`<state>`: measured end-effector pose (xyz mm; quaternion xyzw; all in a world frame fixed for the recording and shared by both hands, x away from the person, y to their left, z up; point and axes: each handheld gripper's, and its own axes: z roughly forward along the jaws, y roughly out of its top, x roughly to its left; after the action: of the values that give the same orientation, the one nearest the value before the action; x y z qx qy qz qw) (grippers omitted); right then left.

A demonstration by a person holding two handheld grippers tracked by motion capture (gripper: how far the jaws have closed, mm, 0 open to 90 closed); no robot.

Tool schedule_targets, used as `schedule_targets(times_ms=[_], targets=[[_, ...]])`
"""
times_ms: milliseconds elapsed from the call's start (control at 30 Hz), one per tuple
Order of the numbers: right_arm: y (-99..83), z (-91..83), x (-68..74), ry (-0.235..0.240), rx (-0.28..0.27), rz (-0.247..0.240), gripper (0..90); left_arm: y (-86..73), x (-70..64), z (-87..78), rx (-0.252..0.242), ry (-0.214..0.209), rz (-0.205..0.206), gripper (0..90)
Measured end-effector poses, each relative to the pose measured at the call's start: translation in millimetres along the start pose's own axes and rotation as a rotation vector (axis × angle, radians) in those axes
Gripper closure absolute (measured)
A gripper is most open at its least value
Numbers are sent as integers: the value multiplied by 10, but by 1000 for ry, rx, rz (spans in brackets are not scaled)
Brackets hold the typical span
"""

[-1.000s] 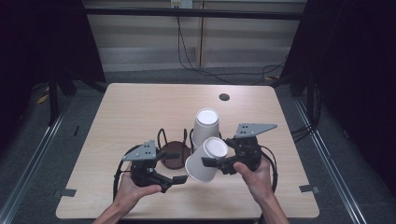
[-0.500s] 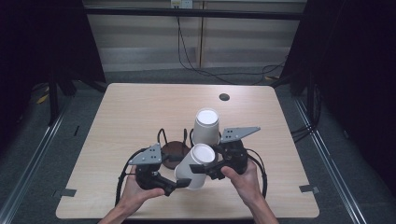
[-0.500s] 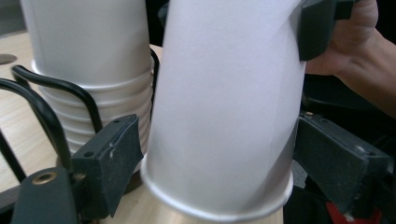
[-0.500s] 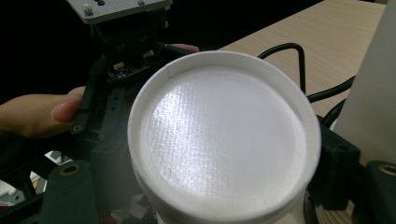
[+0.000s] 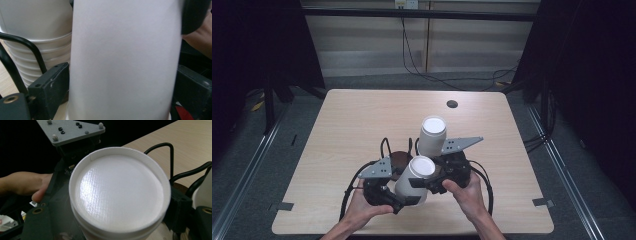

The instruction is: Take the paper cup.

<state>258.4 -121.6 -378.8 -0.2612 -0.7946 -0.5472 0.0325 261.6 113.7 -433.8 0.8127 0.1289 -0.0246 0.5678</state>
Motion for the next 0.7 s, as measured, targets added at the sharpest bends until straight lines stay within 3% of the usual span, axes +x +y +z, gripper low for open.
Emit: schedule_targets(times_ms=[333, 500, 700], targets=[[-14, 19, -8, 15, -14, 16, 249, -31, -9, 25, 0, 0, -15, 122], [-32, 43, -32, 28, -13, 35, 236, -24, 27, 1, 33, -26, -32, 144], [-67, 59, -35, 53, -11, 34, 200, 2, 14, -52, 88, -17, -16, 158]])
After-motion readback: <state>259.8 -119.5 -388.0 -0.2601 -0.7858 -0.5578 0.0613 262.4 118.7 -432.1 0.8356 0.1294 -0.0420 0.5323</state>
